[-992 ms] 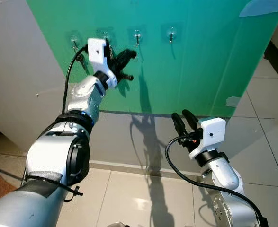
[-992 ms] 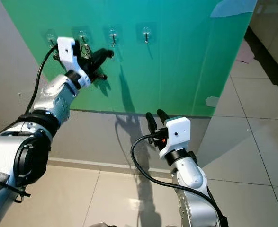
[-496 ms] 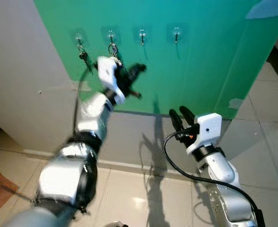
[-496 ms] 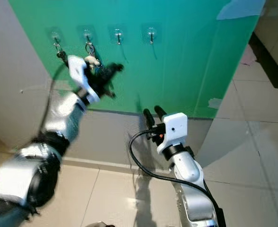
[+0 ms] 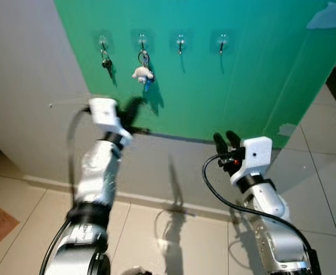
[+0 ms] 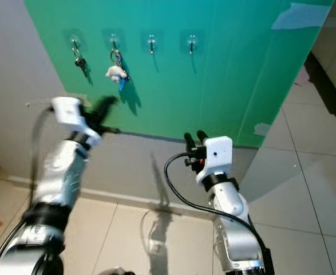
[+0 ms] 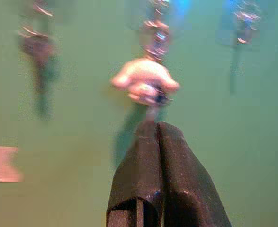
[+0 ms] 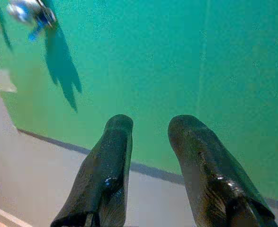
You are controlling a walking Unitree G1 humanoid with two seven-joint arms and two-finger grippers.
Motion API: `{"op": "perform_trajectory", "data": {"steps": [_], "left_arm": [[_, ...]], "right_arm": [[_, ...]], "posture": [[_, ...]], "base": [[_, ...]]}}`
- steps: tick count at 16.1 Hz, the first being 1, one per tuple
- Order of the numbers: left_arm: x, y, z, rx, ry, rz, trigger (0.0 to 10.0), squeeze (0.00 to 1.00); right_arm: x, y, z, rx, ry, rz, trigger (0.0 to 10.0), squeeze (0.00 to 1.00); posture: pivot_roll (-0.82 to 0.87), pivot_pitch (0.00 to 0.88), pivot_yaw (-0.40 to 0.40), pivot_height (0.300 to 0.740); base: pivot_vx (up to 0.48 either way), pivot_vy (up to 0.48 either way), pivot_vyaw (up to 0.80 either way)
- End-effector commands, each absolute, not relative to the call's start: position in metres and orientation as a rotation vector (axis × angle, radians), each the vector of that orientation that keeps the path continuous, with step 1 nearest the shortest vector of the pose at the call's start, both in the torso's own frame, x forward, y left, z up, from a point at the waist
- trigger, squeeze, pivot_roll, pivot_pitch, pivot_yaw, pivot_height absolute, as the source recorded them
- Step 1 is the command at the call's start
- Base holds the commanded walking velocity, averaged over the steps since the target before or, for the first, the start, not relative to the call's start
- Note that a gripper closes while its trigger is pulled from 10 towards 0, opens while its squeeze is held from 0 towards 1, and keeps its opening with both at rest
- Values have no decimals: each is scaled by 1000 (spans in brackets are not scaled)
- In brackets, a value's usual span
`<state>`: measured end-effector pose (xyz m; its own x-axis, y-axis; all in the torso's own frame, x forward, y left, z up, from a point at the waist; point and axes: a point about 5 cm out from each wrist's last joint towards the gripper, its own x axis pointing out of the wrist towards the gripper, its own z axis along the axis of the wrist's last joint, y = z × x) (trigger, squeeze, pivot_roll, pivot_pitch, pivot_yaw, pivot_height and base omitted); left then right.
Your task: Hang keys on a hook
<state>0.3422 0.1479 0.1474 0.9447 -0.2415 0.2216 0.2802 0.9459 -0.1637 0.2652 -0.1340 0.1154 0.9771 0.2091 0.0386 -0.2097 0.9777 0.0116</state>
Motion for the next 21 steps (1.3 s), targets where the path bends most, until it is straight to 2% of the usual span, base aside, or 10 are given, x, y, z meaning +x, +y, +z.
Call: {"op": "perform_trajectory", "data": {"steps": [1,3,4,6,14,17,21], "left_arm": [[339,156,148,-150,-195,-207,10000,0],[327,152,144,44,-182,-260,10000,0],[322,145,139,51,-143,-326,10000,0],[317,138,141,51,-138,-337,10000,0],[317,136,141,87,-108,-339,10000,0],[318,134,141,98,-94,-339,10000,0],[314,129,137,115,-81,-381,10000,0]], "right_arm": [[267,-138,113,3,-20,181,10000,0],[271,-142,107,-31,13,174,10000,0],[271,-140,105,-39,17,187,10000,0],[274,-136,104,-66,26,198,10000,0],[277,-138,108,-63,0,185,10000,0],[273,-139,107,-16,4,162,10000,0],[269,-142,105,-25,12,150,10000,0]], "posture": [[-81,0,60,740],[-63,0,50,740],[-62,0,48,740],[-59,0,47,740],[-70,0,56,740],[-73,0,63,740],[-79,0,68,740]], "base": [[0,0,0],[0,0,0],[0,0,0],[300,0,0],[342,0,675],[321,0,0],[0,0,0]]}}
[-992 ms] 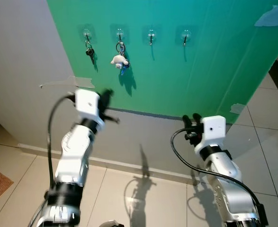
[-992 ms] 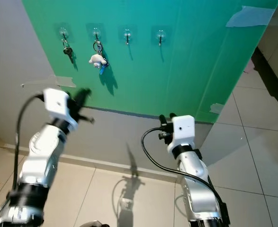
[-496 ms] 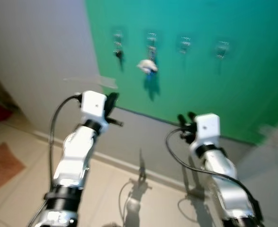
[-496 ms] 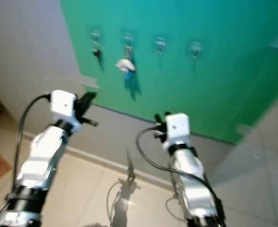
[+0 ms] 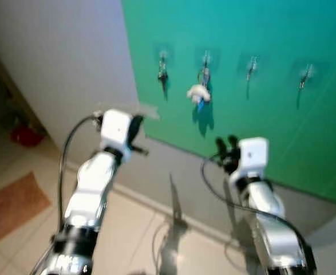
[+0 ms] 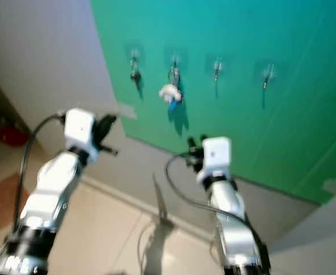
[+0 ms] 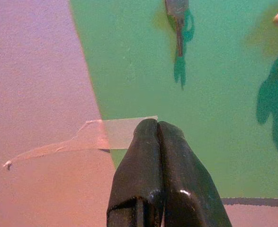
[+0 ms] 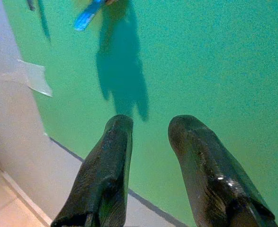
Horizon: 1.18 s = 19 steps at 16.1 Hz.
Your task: Hang keys on a hook
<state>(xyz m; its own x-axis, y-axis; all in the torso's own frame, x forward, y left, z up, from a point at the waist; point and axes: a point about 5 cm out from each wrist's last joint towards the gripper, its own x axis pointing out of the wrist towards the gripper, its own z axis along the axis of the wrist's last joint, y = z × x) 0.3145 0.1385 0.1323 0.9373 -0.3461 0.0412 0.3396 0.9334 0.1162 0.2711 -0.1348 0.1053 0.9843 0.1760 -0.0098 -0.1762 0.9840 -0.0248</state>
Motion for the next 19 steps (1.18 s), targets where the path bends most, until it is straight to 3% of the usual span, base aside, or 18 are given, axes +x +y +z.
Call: {"op": "perform_trajectory", "data": {"steps": [1,4,8,16,19], "left_arm": [[312,124,138,91,-99,-433,10000,0],[303,113,143,7,-144,-569,10000,0],[310,126,136,-14,-124,-437,10000,0],[311,130,137,-4,-126,-395,10000,0],[311,129,134,43,-102,-388,10000,0]], "right_arm": [[267,-145,103,-48,21,163,10000,0],[261,-154,106,-35,14,206,10000,0],[252,-163,106,-3,35,150,10000,0],[258,-155,102,-3,98,141,10000,0],[258,-158,101,-4,104,118,10000,0]], "posture": [[-85,0,71,740],[-102,0,77,740],[-119,0,61,740],[-107,0,41,740],[-104,0,47,740]], "base": [[0,0,0],[0,0,0],[0,0,0],[0,0,-800],[0,-420,-533]]}}
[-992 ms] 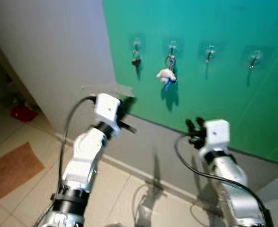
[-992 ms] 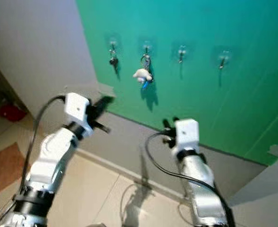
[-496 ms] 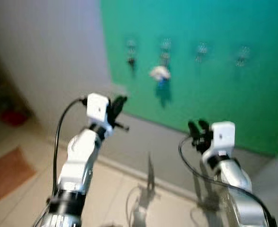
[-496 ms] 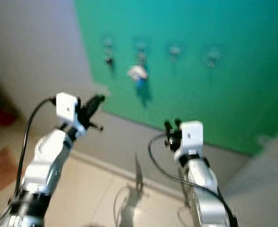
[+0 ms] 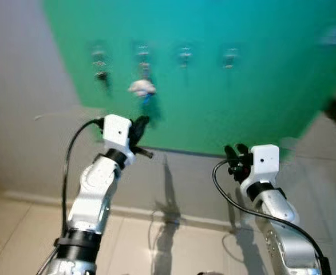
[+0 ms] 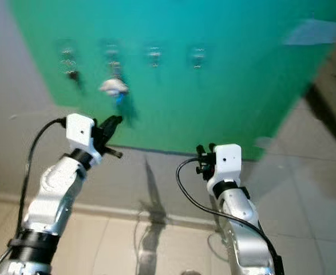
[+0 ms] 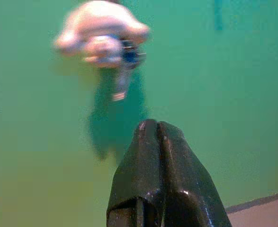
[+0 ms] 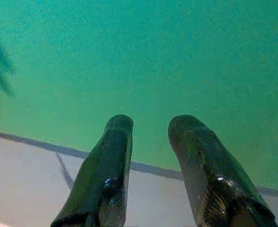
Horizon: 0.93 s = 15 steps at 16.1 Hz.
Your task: Hang keys on a hook
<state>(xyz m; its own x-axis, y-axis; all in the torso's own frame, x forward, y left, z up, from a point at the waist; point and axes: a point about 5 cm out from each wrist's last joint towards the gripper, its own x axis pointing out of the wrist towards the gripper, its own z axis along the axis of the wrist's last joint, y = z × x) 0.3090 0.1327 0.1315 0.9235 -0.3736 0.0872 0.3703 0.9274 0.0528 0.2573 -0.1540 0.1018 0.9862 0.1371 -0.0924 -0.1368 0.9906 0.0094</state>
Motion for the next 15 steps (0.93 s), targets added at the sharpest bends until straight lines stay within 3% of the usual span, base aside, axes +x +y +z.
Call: {"op": "perform_trajectory", "data": {"steps": [1,5,15], "left_arm": [[310,129,134,42,-101,-387,10000,0],[312,126,137,65,-105,-404,10000,0],[320,137,147,68,-156,-339,10000,0]], "right_arm": [[259,-158,101,-6,104,103,10000,0],[260,-154,101,-4,112,88,10000,0],[264,-149,103,2,97,128,10000,0]], "posture": [[-105,0,49,740],[-107,0,60,740],[-101,0,56,740]], "base": [[0,-442,0],[0,-443,0],[0,0,0]]}}
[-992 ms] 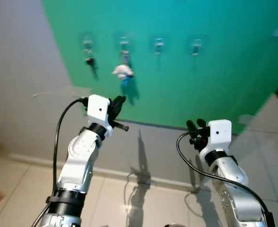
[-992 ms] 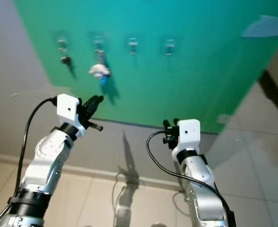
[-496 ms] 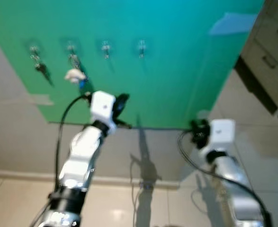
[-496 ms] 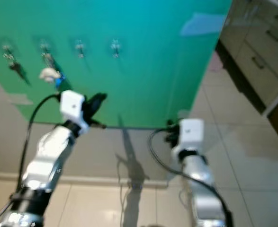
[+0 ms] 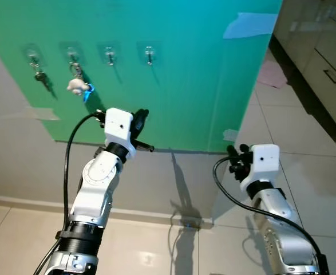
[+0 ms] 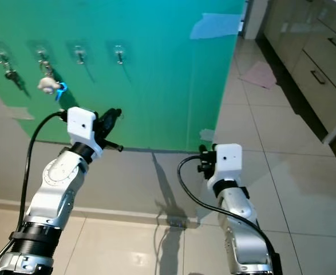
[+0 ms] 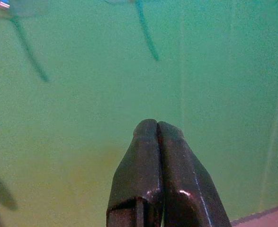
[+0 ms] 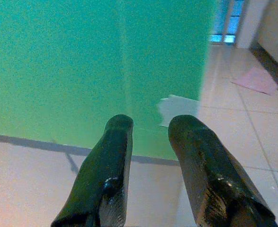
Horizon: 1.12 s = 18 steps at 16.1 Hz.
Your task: Hang keys on a hook
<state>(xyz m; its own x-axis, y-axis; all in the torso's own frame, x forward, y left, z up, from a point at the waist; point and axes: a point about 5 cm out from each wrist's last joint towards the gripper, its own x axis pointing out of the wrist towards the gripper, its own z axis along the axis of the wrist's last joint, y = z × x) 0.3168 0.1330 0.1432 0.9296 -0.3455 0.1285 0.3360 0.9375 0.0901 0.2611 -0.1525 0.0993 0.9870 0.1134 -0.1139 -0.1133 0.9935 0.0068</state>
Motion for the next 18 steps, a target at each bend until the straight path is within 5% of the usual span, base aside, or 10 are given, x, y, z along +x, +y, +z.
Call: {"op": "perform_trajectory", "data": {"steps": [1,11,18], "left_arm": [[319,136,148,65,-162,-342,10000,0],[317,128,158,52,-239,-394,10000,0],[317,133,191,-73,-418,-526,10000,0]], "right_arm": [[264,-148,103,2,97,133,10000,0],[265,-159,104,-7,76,137,10000,0],[254,-151,131,113,-11,595,10000,0]], "posture": [[-101,0,56,740],[-107,0,59,740],[-106,0,58,740]], "base": [[0,0,0],[201,0,240],[0,0,0]]}}
